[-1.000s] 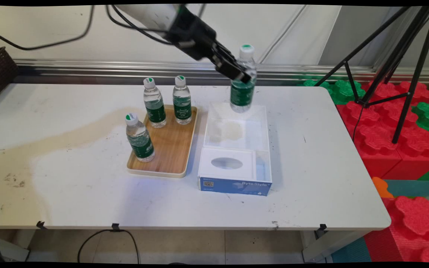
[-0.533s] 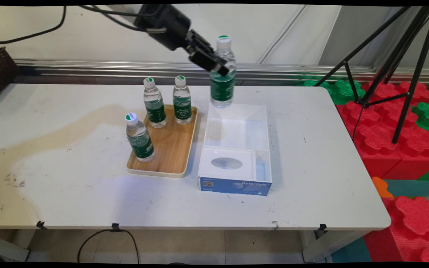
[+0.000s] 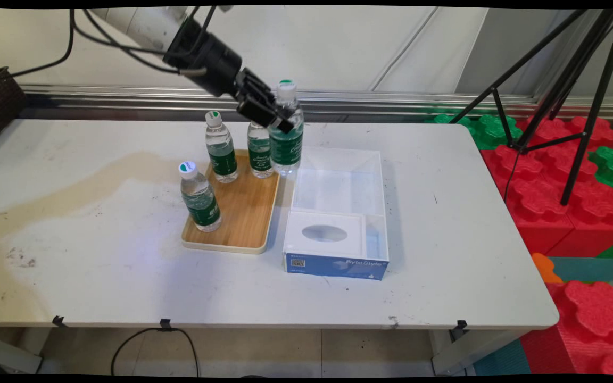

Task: Place the picked object on the tray

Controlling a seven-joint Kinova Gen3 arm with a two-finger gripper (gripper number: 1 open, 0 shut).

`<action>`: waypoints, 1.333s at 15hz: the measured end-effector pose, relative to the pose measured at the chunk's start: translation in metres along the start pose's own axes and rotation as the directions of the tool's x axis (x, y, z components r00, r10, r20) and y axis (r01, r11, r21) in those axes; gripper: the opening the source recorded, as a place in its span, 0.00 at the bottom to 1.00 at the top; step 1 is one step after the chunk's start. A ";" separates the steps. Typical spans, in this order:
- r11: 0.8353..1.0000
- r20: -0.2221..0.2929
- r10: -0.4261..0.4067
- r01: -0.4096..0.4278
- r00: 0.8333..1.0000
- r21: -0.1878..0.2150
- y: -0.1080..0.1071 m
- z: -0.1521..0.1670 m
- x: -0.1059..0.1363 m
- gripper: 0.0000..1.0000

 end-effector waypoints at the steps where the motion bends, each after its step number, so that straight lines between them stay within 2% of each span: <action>1: 1.000 0.006 -0.007 0.007 1.000 0.005 -0.001 0.002 -0.008 0.00; 13: 0.997 0.072 -0.056 0.052 0.996 0.049 -0.010 0.016 -0.077 0.00; 20: 0.996 0.085 -0.065 0.059 0.994 0.070 -0.011 0.019 -0.098 0.00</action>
